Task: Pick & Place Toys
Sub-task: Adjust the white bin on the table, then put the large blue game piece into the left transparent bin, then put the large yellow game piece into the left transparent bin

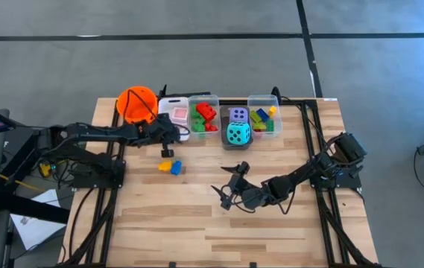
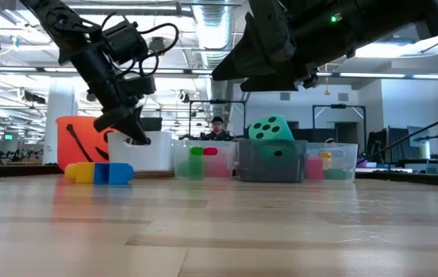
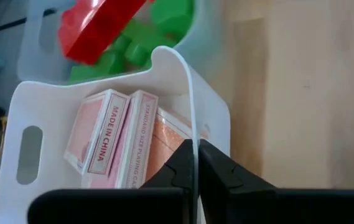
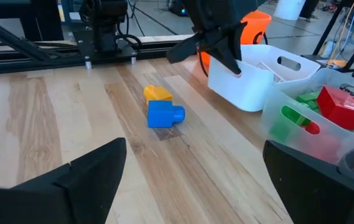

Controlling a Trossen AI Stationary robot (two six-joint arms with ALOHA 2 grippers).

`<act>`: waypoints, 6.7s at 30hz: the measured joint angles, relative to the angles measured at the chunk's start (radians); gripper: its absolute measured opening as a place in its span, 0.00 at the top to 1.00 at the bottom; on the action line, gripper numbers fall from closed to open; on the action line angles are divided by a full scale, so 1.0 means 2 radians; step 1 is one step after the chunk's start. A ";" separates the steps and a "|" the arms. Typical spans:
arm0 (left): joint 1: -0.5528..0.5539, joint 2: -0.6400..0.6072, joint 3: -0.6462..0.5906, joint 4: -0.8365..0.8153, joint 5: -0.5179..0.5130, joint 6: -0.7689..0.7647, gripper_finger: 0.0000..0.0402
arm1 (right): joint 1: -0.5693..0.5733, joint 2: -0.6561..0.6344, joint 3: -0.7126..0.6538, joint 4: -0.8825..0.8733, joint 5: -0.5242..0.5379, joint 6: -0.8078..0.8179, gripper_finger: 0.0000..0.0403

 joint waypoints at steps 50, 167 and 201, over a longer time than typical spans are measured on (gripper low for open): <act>-0.152 -0.142 0.001 -0.079 0.157 -0.126 0.41 | 0.000 0.000 0.000 -0.002 0.000 -0.001 0.08; -0.001 0.086 -0.015 0.408 -0.032 -0.004 0.98 | -0.007 0.000 0.000 -0.005 0.000 0.012 0.08; -0.034 -0.041 0.037 0.083 0.053 -0.171 0.41 | -0.012 0.000 0.000 -0.013 -0.013 0.013 0.08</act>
